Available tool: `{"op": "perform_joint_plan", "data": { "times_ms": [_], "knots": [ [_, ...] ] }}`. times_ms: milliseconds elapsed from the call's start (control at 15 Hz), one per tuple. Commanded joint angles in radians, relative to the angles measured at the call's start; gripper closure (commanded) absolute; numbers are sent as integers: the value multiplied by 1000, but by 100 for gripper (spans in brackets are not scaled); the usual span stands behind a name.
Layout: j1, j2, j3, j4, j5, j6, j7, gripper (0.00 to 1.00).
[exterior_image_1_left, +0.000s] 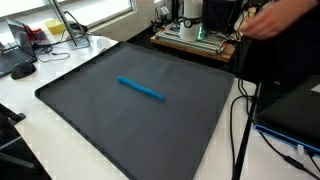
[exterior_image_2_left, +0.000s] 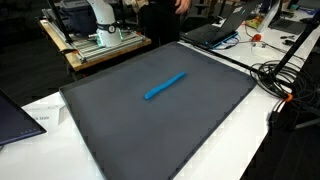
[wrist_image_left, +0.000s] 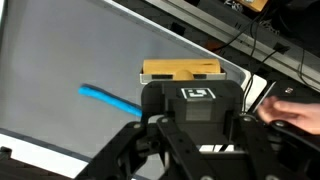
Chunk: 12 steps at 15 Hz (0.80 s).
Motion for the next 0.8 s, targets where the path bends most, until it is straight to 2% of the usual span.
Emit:
{"op": "perform_joint_plan", "data": {
  "times_ms": [0,200,400,733],
  "knots": [
    [-40,121,-26,96,-13,44,26,78],
    [-61,268,-1,187,-18,81,68,78],
    [-71,411,75,292,-75,153,207,78],
    [-50,619,153,463,-129,190,439,78]
  ]
}}
